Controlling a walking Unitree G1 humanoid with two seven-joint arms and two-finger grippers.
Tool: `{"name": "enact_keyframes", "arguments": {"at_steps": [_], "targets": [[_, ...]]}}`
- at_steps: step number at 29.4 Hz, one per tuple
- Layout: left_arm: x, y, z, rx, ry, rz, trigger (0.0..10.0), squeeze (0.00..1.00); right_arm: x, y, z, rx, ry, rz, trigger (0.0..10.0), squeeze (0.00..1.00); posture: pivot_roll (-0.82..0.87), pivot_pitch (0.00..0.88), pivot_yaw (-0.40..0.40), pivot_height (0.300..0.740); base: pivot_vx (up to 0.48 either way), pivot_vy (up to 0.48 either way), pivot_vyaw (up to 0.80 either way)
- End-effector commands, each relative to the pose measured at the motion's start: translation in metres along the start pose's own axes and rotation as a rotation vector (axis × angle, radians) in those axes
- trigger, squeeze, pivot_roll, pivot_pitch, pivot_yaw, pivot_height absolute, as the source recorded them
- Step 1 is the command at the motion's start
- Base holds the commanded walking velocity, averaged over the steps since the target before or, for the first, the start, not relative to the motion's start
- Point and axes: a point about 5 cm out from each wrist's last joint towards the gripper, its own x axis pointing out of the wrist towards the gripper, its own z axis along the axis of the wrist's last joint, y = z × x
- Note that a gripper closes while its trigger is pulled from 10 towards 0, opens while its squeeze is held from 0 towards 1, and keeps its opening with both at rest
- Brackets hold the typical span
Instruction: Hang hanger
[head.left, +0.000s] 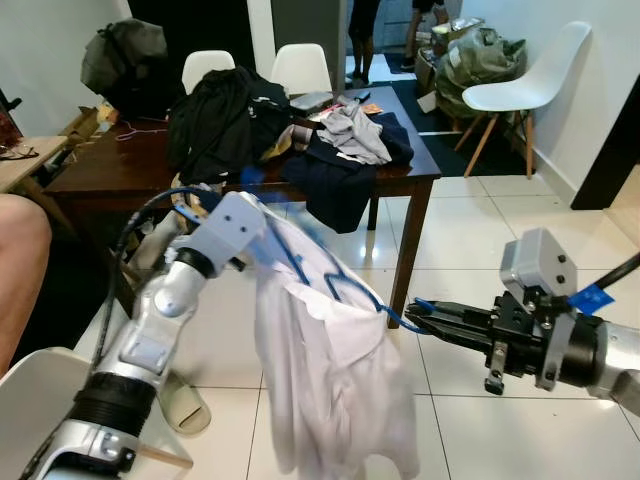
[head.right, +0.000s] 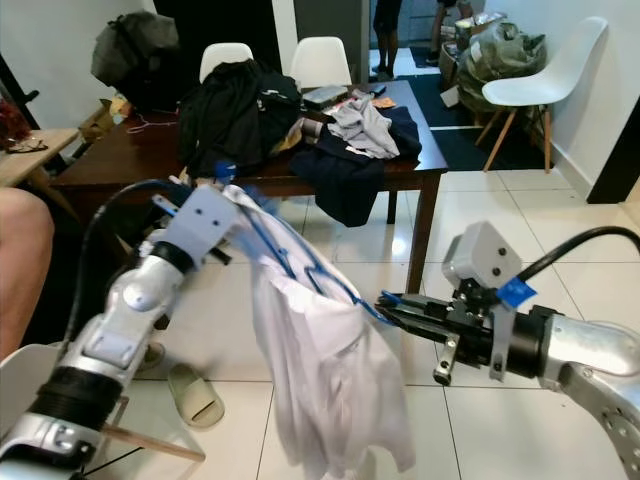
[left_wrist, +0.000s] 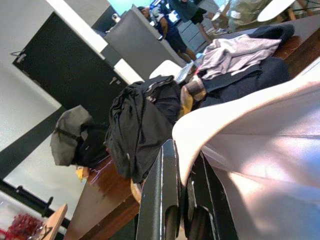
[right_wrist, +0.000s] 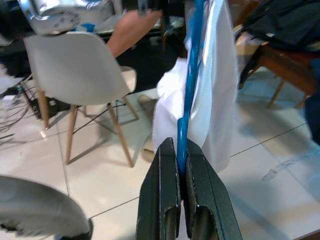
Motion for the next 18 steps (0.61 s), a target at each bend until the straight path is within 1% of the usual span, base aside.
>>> {"name": "enact_keyframes", "arguments": {"at_steps": [1,2,5,6,7,8,9,11,12,14,15,16,17,18], "targets": [[-0.003,0.022,-0.01,0.01,0.046,0.076,0.0,0.0,-0.003,0.002,0.001,-0.011,0.014,0.017,0.0,0.0,-0.12,0.045,0.06,0.736,0.0,0.0,0.0],[-0.004,0.025,-0.011,0.012,0.049,0.081,0.0,0.0,-0.005,0.004,-0.001,0.007,0.002,0.024,0.0,0.0,-0.12,0.046,0.062,0.736,0.0,0.0,0.0],[-0.004,0.026,-0.011,0.011,0.052,0.084,0.0,0.0,-0.007,0.004,-0.002,0.015,-0.006,0.021,0.0,0.0,-0.12,0.047,0.062,0.736,0.0,0.0,0.0],[-0.005,0.025,-0.012,0.008,0.053,0.083,0.0,0.0,-0.008,0.002,-0.001,0.026,-0.035,0.008,0.0,0.0,-0.12,0.048,0.062,0.736,0.0,0.0,0.0],[-0.005,0.022,-0.011,0.002,0.053,0.076,0.0,0.0,-0.007,-0.001,0.002,0.034,-0.087,-0.014,0.0,0.0,-0.11,0.05,0.063,0.736,0.0,0.0,0.0],[-0.005,0.022,-0.011,0.002,0.053,0.076,0.0,0.0,-0.007,-0.001,0.002,0.034,-0.087,-0.014,0.0,0.0,-0.11,0.05,0.063,0.736,0.0,0.0,0.0],[-0.005,0.017,-0.01,-0.008,0.05,0.063,0.0,0.0,-0.004,-0.006,0.009,0.051,-0.179,-0.043,0.0,0.0,-0.12,0.049,0.062,0.736,0.0,0.0,0.0],[-0.005,0.017,-0.01,-0.008,0.05,0.063,0.0,0.0,-0.004,-0.006,0.009,0.051,-0.179,-0.043,0.0,0.0,-0.12,0.049,0.062,0.736,0.0,0.0,0.0],[-0.005,-0.005,-0.006,-0.034,0.038,0.005,0.0,0.0,0.01,-0.016,0.029,0.143,-0.437,-0.123,0.0,0.0,-0.12,0.046,0.064,0.736,0.0,0.0,0.0],[-0.005,-0.005,-0.006,-0.034,0.038,0.005,0.0,0.0,0.01,-0.016,0.029,0.143,-0.437,-0.123,0.0,0.0,-0.12,0.046,0.064,0.736,0.0,0.0,0.0],[-0.005,-0.02,-0.004,-0.048,0.032,-0.033,0.0,0.0,0.02,-0.02,0.036,0.218,-0.549,-0.151,0.0,0.0,-0.12,0.045,0.065,0.736,0.0,0.0,0.0],[-0.005,-0.02,-0.004,-0.048,0.032,-0.033,0.0,0.0,0.02,-0.02,0.036,0.218,-0.549,-0.151,0.0,0.0,-0.12,0.045,0.065,0.736,0.0,0.0,0.0],[-0.005,-0.035,-0.002,-0.064,0.03,-0.074,0.0,0.0,0.031,-0.021,0.04,0.285,-0.622,-0.171,0.0,0.0,-0.11,0.042,0.066,0.736,0.0,0.0,0.0],[-0.005,-0.051,0.001,-0.077,0.023,-0.119,0.0,0.0,0.044,-0.021,0.04,0.35,-0.662,-0.186,0.0,0.0,-0.12,0.042,0.069,0.736,0.0,0.0,0.0]]}}
